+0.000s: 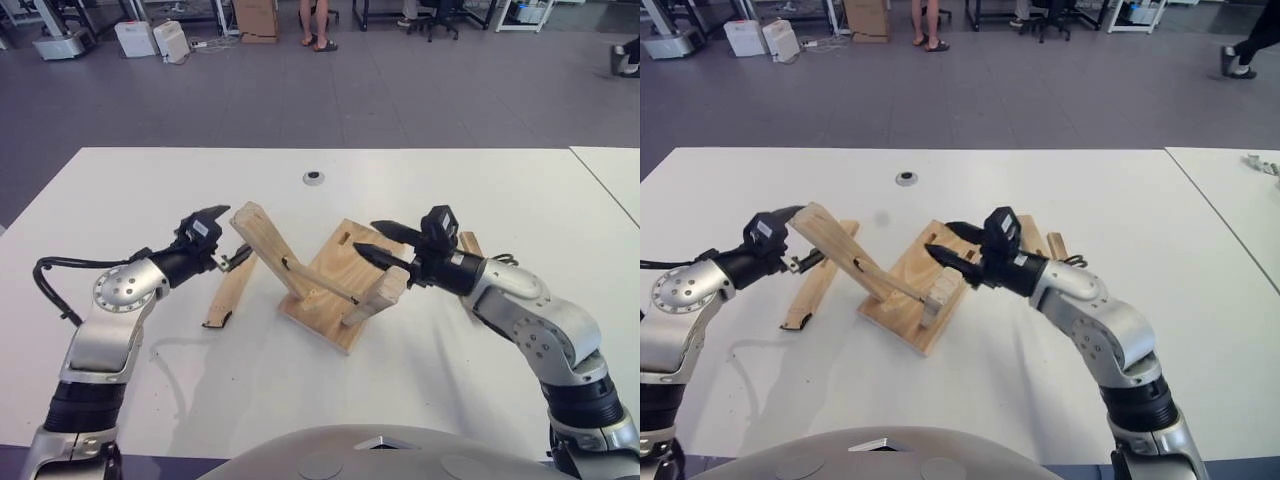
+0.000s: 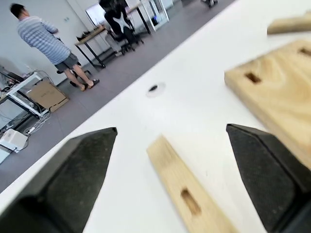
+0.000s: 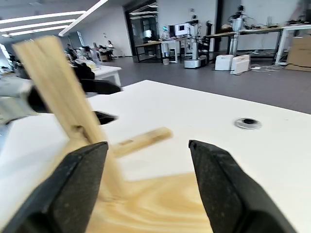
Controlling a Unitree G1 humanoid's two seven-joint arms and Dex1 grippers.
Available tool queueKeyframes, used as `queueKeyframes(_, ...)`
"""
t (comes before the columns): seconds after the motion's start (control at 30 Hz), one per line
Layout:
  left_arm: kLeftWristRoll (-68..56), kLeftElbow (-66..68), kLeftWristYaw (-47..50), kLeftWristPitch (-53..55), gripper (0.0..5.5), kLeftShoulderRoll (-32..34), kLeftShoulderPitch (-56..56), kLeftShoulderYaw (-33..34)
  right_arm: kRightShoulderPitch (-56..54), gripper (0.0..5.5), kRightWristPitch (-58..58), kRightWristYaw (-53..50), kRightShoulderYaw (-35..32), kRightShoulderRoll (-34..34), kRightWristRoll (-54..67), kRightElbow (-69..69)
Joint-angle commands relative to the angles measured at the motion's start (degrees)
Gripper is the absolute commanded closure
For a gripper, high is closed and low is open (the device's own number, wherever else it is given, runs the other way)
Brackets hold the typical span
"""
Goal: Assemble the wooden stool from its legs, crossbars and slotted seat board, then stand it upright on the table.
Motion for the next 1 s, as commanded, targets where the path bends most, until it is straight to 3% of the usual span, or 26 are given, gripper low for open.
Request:
queueKeyframes(0.03,2.9,-1.7,-6.0,0.2,1.36,4.9,1.9,-4.4,-13.3,2.40,-9.4,0.0,4.4,-1.6,-16.4,27.4)
queueKeyframes(0.2,7.3,-7.9,-14.1,4.0,1.36,7.9,3.0,-16.5,-29.7,2.40,-31.9,6.3,14.7,5.1,-33.5,66.2)
queueKeyframes(0.37,12.7,-5.5,-13.0,3.7,1.36,5.4,-1.1,-21.6,-32.0,2.40,-47.2,18.8,19.0,5.1,-40.7,79.0)
queueKeyframes(0.5,16.5,1.5,-6.8,0.9,1.36,0.2,-5.3,-23.1,-27.2,2.40,-52.7,33.9,17.3,1.2,-37.7,74.6)
queueKeyframes(0.63,17.8,16.6,1.1,-5.0,1.36,-7.4,-13.4,-21.6,-11.2,2.40,-44.2,47.0,15.9,-9.9,-28.9,45.6)
queueKeyframes(0.7,17.8,23.9,3.2,-9.2,1.36,-7.1,-17.2,-19.1,-7.7,2.40,-39.9,44.3,12.1,-14.0,-27.8,36.1)
queueKeyframes(0.77,16.4,25.7,3.2,-11.3,1.36,-4.7,-18.5,-15.6,-10.5,2.40,-37.6,39.2,7.6,-13.6,-27.7,35.8)
queueKeyframes(0.9,9.0,17.1,-0.8,-9.7,1.36,-1.4,-14.7,-8.0,-18.3,2.40,-35.6,30.7,5.7,-8.5,-30.8,43.4)
queueKeyframes(1.0,4.9,5.0,-9.0,-4.3,1.36,4.1,-5.9,-8.2,-25.4,2.40,-39.6,23.0,8.6,-0.5,-36.3,56.0)
